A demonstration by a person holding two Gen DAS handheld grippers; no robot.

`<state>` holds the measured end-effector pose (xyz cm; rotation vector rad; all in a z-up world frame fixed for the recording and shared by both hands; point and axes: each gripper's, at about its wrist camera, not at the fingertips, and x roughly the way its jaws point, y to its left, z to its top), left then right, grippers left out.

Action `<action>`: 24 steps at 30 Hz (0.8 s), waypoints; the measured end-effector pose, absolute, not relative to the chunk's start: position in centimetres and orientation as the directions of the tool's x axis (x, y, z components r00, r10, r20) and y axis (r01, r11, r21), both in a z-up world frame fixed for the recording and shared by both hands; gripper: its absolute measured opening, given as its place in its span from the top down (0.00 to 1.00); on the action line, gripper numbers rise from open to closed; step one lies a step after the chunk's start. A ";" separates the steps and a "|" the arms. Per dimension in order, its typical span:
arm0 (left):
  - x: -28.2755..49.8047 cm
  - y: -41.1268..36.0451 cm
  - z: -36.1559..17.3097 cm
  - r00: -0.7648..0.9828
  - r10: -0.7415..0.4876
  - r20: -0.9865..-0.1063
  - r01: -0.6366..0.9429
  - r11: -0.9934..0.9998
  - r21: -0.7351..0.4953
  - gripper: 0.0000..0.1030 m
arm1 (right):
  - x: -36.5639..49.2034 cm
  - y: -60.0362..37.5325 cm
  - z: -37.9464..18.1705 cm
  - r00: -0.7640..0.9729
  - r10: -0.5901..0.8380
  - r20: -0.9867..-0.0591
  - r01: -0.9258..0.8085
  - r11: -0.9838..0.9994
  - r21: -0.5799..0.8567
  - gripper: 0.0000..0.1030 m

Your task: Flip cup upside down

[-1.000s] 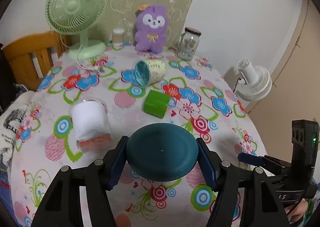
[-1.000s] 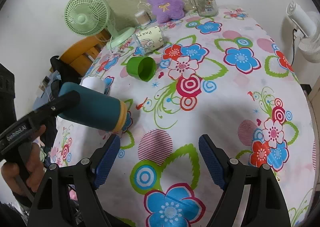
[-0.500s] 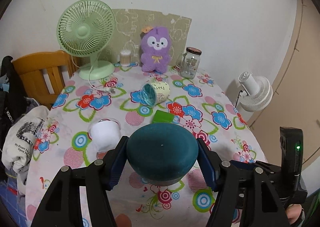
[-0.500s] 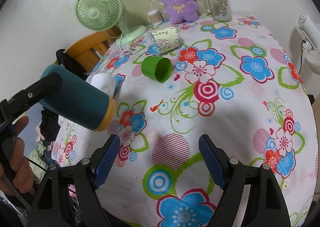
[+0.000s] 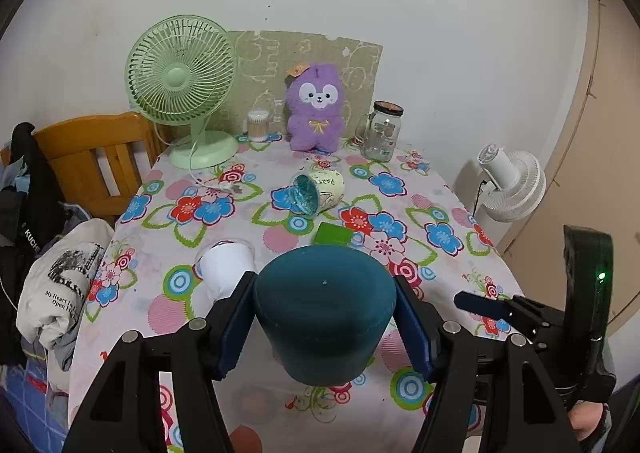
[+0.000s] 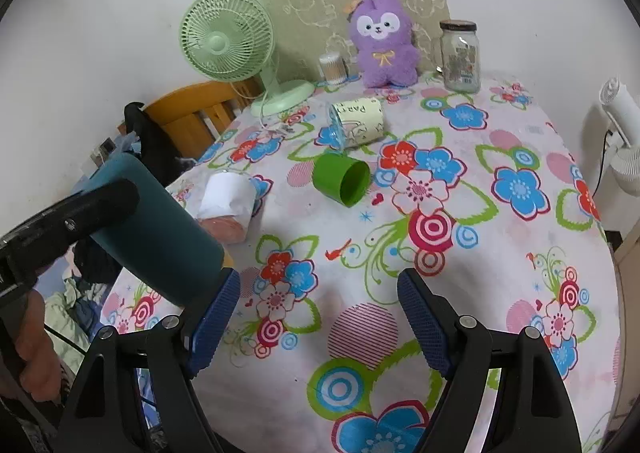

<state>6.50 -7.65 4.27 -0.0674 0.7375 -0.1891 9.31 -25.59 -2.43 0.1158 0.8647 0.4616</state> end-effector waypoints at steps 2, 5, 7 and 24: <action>6.3 -7.5 4.1 0.722 -0.192 -0.664 0.143 0.981 -0.128 0.34 | 9.3 -25.5 -2.4 0.555 0.438 -0.707 -0.346 0.895 0.282 0.19; 6.0 -7.4 3.8 0.719 -0.187 -0.669 0.139 0.982 -0.125 0.34 | 9.2 -25.4 -2.6 0.551 0.439 -0.710 -0.347 0.894 0.284 0.19; 5.8 -7.5 3.5 0.712 -0.191 -0.676 0.142 0.982 -0.127 0.38 | 9.1 -25.3 -2.6 0.549 0.440 -0.711 -0.347 0.893 0.285 0.19; 4.8 -4.3 1.2 0.748 -0.254 -0.614 0.123 0.961 -0.248 0.24 | 9.3 -24.7 -4.7 0.517 0.424 -0.744 -0.345 0.898 0.273 0.19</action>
